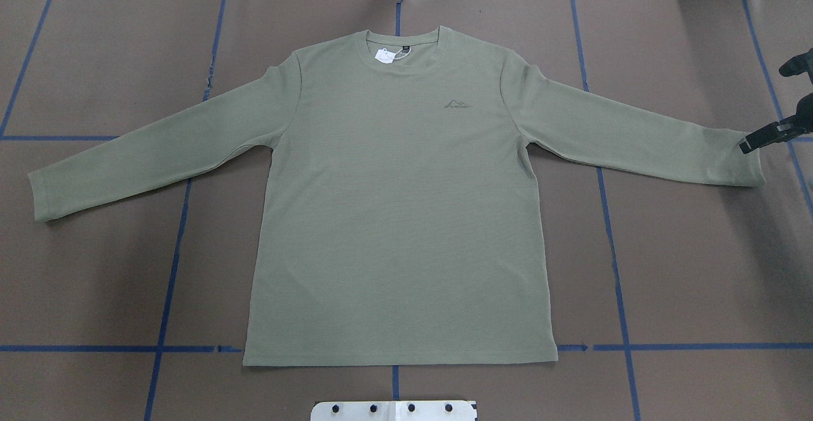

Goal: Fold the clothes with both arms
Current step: 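Lower the right gripper to the sleeve cuff nearest it and grasp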

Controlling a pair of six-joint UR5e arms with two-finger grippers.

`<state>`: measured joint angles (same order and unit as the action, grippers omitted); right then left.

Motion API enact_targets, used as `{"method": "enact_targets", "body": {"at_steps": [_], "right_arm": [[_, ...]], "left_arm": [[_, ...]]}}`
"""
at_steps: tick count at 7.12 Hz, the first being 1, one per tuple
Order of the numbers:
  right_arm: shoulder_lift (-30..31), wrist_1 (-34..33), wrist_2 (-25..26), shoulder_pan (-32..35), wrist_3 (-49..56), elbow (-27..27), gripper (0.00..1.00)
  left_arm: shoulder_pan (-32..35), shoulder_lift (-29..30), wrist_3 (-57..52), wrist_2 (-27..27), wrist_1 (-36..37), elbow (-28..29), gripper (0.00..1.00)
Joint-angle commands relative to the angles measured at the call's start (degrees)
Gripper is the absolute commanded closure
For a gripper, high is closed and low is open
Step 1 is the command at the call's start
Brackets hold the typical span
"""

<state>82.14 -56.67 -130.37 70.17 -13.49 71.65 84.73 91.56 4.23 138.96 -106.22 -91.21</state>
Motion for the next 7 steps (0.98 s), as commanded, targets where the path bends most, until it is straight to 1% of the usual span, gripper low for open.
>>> {"method": "enact_targets", "body": {"at_steps": [1,2,3,5,6,7], "right_arm": [[-0.14,0.16,0.12,-1.09,-0.05,-1.25,0.01],[-0.14,0.07,0.03,-1.61,-0.22,-1.51,0.06],[-0.23,0.07,-0.05,-1.88,-0.22,-1.43,0.17],[-0.23,-0.02,-0.06,-2.15,-0.22,-1.78,0.19],[-0.23,-0.02,-0.06,-2.15,-0.22,-1.78,0.27],[-0.23,-0.02,-0.23,-2.15,-0.31,-1.6,0.46]], "left_arm": [[0.0,0.11,-0.01,0.0,-0.04,-0.02,0.0],[0.0,0.11,-0.01,0.0,-0.04,-0.11,0.0],[0.0,0.11,-0.01,0.0,-0.04,-0.2,0.0],[0.0,0.11,0.16,0.09,-0.04,-0.46,0.0],[0.0,0.19,0.17,0.09,-0.04,-0.64,0.0],[0.0,0.2,0.17,0.09,-0.04,-0.64,0.0]]}}
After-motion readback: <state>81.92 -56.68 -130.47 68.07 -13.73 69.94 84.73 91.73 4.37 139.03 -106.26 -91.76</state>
